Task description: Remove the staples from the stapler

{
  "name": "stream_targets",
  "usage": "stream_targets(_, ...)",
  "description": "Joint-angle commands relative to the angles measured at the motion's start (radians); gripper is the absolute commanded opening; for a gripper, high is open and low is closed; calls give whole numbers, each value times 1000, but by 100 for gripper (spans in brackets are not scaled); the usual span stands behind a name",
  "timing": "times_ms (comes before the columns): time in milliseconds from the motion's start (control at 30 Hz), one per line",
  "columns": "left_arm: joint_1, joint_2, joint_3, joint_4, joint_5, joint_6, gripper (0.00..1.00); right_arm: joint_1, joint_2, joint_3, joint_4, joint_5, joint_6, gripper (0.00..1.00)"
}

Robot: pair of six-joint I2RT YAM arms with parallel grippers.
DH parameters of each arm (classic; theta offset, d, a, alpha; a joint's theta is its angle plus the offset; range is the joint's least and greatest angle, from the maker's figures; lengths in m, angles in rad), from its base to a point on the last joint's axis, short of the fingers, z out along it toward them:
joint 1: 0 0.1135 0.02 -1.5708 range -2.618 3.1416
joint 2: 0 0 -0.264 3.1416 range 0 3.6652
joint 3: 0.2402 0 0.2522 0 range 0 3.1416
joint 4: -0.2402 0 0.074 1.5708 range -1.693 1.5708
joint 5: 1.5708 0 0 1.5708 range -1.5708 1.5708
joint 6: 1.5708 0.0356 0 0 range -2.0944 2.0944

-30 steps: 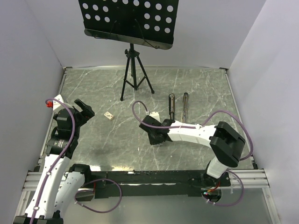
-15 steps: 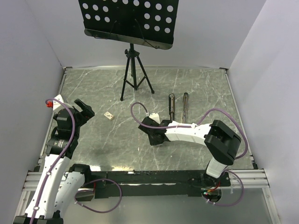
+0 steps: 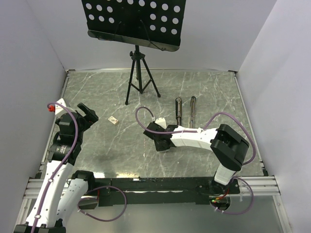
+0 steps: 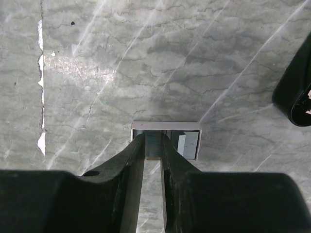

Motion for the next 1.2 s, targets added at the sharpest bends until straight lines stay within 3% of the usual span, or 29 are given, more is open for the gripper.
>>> stream_targets(0,0,-4,2,11,-8,-5,94,6,5,18,-1,34,24,26)
stream_targets(733,0,-7,2,8,-7,-6,94,5,-67,62,-114,91,16,36)
stream_targets(1167,0,-7,-1,10,-7,-5,94,0,-44,57,-85,47,-7,42)
